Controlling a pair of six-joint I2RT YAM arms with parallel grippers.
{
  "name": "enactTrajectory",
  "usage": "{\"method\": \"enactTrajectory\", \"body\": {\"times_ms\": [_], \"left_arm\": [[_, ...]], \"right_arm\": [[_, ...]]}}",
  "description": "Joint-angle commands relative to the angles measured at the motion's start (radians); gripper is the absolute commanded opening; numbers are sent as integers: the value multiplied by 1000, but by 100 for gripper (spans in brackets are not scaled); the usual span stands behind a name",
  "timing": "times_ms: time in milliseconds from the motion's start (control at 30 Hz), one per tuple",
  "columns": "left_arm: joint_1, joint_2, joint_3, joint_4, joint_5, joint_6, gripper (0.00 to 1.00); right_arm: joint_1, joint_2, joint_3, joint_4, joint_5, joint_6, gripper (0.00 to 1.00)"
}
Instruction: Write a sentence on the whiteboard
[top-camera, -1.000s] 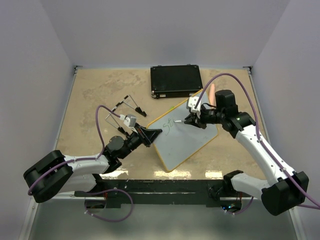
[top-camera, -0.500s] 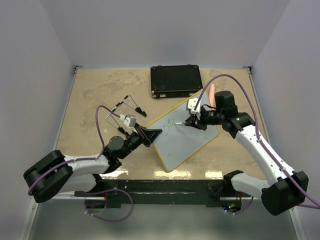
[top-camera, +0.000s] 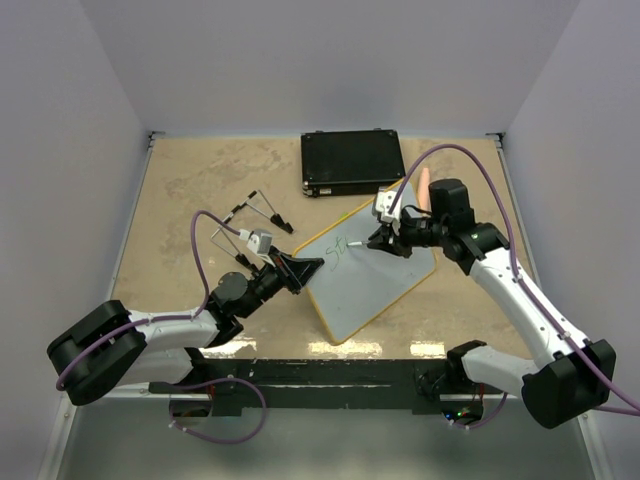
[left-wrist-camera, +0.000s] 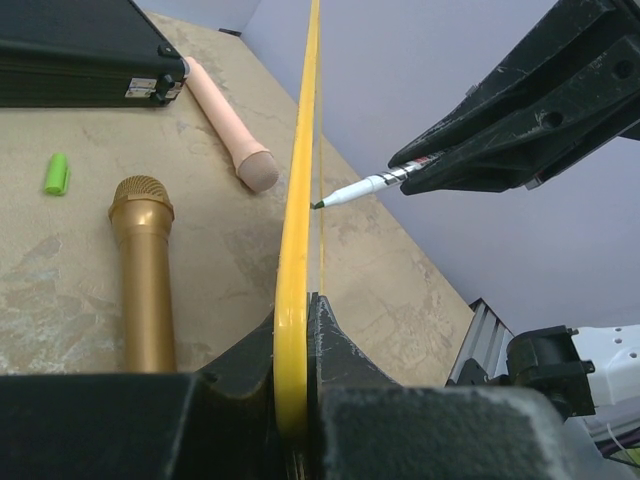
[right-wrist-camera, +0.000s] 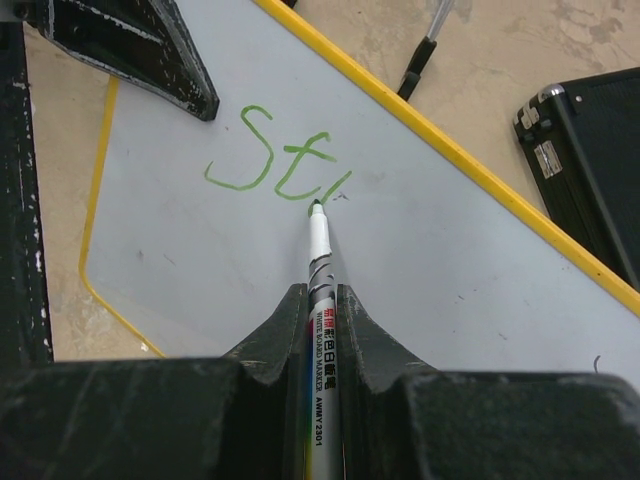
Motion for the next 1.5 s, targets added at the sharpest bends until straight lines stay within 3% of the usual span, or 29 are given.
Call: {"method": "enactTrajectory", "body": {"times_ms": [0,467,833,1467], "left_arm": [[-3,14,-15,-33,52,86,0],[-1,16,-11,-37,51,88,0],[2,10,-17,-39,49,88,0],[2,4,-23,-39,52,97,0]], "right_arm": [[-7,13,50,95,18,30,0],[-40,-4,47,127,24,68,0],[-57,-61,103,-89,-152,-122,0],[-135,-88,27,-62,-152,-105,0]]}}
